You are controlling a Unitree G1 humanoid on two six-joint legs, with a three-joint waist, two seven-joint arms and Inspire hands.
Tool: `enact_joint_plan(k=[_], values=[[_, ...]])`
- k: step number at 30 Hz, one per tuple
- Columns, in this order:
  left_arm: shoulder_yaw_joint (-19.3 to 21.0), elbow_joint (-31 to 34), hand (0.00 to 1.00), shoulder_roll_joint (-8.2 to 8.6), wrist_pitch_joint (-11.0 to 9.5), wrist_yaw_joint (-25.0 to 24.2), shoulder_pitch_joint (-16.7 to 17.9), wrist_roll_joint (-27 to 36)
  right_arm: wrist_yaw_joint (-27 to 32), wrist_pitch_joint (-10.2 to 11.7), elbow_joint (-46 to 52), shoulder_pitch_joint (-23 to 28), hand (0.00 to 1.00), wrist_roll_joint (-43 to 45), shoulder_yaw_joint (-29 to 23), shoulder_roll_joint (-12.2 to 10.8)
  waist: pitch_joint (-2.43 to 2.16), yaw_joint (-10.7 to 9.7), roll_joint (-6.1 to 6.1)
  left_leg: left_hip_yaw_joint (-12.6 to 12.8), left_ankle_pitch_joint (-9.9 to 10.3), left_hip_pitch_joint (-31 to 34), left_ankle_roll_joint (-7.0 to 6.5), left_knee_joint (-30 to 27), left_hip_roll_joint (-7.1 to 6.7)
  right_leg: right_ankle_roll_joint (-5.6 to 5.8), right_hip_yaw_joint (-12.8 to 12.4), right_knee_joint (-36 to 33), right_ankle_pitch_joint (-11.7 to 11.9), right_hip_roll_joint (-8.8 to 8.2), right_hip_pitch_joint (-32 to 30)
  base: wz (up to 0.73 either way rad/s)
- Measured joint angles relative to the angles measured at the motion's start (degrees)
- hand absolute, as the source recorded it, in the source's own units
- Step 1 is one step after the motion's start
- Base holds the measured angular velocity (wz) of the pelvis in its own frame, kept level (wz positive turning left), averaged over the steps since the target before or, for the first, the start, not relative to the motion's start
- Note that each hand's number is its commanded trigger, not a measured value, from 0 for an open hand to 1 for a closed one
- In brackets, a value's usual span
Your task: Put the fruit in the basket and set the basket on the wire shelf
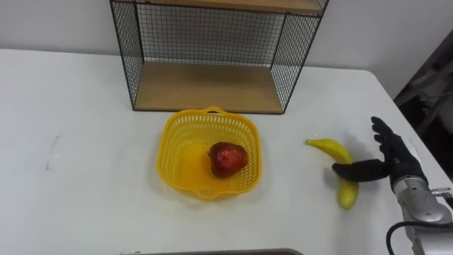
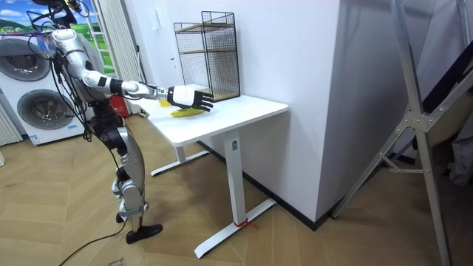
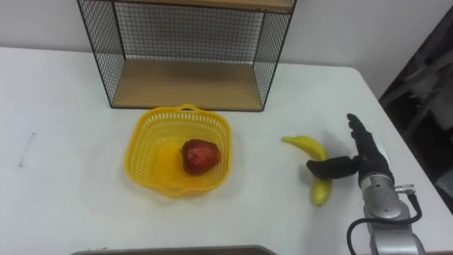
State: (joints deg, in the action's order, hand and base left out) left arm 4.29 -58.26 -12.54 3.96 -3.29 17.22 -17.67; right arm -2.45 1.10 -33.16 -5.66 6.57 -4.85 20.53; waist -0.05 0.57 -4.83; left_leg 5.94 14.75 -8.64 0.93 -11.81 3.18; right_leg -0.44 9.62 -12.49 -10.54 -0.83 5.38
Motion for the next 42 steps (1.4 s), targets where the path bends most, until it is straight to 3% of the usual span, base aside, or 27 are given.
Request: enact_joint_plan(k=[9,16,21,33,34,35,39,42], values=[[-0.2,1.04,0.0,-0.09,0.72,0.01,-0.16,0.06,-5.3,-0.65,0.17,0.0,0.0,1.31,1.43,0.08,-0.21,0.6,-0.23,0.06,-0.05,-0.03,-0.08,-0.01,-0.02,0.0,-0.08,0.69,0.02,0.05,-0.28,0.0],[-0.23,0.11,0.0,-0.11,0.77,0.07,-0.17,0.93,-5.89,-0.52,-0.18,0.0,0.0,1.78,1.3,0.22,-0.09,0.61,-0.4,0.04,-0.05,-0.18,-0.08,0.04,0.0,0.0,-0.09,0.74,0.04,0.1,0.05,0.0],[-0.33,0.06,0.0,-0.17,0.99,0.12,-0.46,1.39,-5.88,-0.61,-0.59,0.0,0.0,3.09,1.35,0.22,0.24,1.02,-0.82,0.04,-0.04,-0.5,-0.07,0.14,0.0,0.0,-0.12,0.96,0.03,0.1,0.25,0.0],[-1.01,0.11,0.0,-0.27,2.03,0.02,-1.32,1.29,-6.5,-0.72,-2.28,-0.01,0.0,5.26,1.11,0.21,0.08,1.18,-0.97,-0.4,-0.03,-0.96,-0.06,0.11,0.0,0.03,0.18,1.06,0.13,0.14,1.14,0.01],[-1.03,0.14,0.0,-0.27,2.02,0.02,-1.37,1.29,-6.49,-0.71,-2.36,-0.01,0.35,5.26,1.1,0.21,0.08,1.14,-0.97,-0.51,-0.03,-0.96,-0.06,0.1,0.0,0.03,0.19,1.2,0.13,0.14,1.15,0.05],[-1.07,0.18,0.0,-0.29,2.03,0.07,-1.38,1.26,-6.47,-0.71,-2.46,0.01,1.0,5.27,1.1,0.21,0.03,1.08,-0.99,-0.69,-0.03,-0.97,-0.06,0.08,0.01,0.03,0.33,1.74,0.3,0.21,1.45,0.07],[-1.1,0.23,0.0,-0.3,2.03,0.25,-1.39,1.26,-6.02,-0.79,-2.65,0.01,1.0,5.67,1.02,0.21,-0.01,1.0,-0.98,-1.3,-0.03,-0.96,-0.06,0.03,0.0,0.02,0.78,1.91,0.41,0.22,1.82,0.06],[-1.21,0.17,0.0,-0.35,2.01,0.34,-1.47,1.25,-3.44,0.37,-4.32,-0.21,1.0,8.68,0.46,0.22,-0.09,1.12,-0.99,-1.44,-0.03,-1.02,-0.06,-0.02,-0.01,0.01,1.19,1.91,0.42,0.19,2.17,0.06]])
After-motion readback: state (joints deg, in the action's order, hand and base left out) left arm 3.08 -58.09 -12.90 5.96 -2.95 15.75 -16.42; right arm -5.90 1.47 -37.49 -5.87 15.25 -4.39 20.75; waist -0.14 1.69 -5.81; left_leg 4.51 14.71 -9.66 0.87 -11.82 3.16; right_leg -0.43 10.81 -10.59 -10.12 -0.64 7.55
